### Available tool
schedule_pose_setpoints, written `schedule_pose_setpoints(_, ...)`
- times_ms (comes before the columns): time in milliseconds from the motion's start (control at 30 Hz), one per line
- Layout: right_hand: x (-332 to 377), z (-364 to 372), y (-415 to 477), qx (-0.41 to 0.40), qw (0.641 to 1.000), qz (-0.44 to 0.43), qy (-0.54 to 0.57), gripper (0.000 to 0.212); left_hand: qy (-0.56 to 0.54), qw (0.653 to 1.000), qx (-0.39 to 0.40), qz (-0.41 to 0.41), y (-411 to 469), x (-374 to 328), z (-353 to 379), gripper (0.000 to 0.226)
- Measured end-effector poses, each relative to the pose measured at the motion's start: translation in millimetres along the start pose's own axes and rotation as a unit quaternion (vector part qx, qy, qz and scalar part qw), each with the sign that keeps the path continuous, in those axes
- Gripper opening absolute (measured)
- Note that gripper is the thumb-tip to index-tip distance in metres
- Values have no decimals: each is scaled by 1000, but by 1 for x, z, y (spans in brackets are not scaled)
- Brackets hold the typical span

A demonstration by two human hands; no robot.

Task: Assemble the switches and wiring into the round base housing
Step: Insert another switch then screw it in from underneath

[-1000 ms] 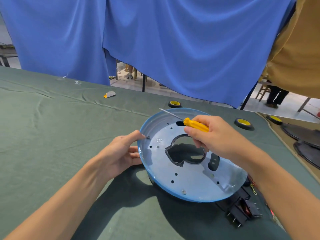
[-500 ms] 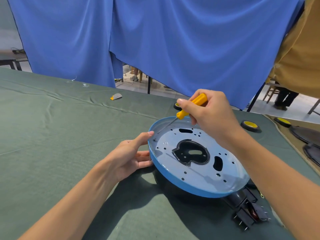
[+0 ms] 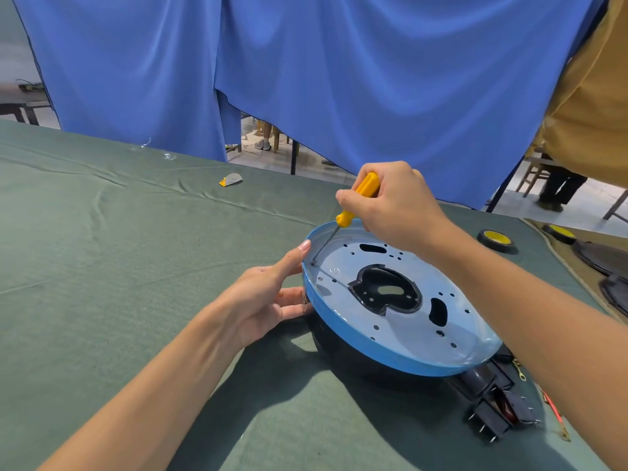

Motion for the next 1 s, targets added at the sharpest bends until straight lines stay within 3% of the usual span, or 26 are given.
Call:
schedule_pose_setpoints(333, -2, 0, 4, 33, 999, 5, -12, 23, -16, 1000, 1, -11, 0, 1, 0, 78)
schedule_pose_setpoints(667, 7, -6, 11, 220, 973, -30, -69, 18, -19, 1000, -2, -6, -2, -1, 2, 68)
schedule_pose_setpoints(1000, 25, -4, 22, 304, 937, -69, -157, 8, -24, 1000, 6, -11, -1, 0, 3, 62)
Point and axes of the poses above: each hand's wrist, its own y-axis towards the middle knuckle, its own z-axis out of the palm, x = y × z, the point moved 5 cm from there along y, towards the middle knuckle, and after that the axes turned 7 degrees about x, right-handed, at the moved point
